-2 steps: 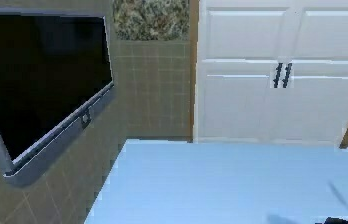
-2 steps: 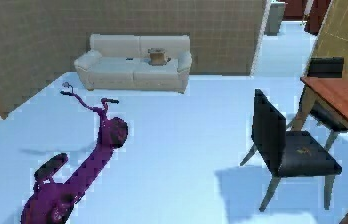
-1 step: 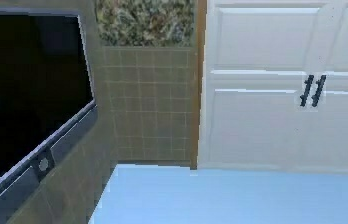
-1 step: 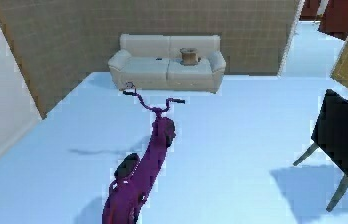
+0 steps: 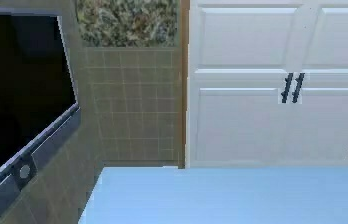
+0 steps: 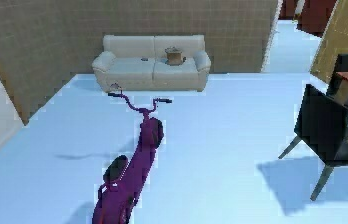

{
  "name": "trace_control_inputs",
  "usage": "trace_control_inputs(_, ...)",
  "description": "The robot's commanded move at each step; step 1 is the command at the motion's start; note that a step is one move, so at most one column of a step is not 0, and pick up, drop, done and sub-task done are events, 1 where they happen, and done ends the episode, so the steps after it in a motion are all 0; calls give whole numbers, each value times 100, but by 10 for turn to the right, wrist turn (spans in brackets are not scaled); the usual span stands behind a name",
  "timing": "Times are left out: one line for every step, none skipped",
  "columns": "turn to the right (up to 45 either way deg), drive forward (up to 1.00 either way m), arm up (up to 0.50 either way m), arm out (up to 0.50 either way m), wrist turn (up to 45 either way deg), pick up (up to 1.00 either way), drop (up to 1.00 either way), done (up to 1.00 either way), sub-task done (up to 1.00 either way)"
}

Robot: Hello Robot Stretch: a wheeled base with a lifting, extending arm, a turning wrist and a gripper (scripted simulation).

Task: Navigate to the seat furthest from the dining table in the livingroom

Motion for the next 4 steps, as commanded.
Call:
trace_control_inputs(0, 75, 0, 0, 0, 0, 0, 0, 0)
trace_control_inputs(450, 0, 0, 0, 0, 0, 0, 0, 0)
trace_control_inputs(240, 0, 0, 0, 0, 0, 0, 0, 0)
trace_control_inputs(0, 60, 0, 0, 0, 0, 0, 0, 0)
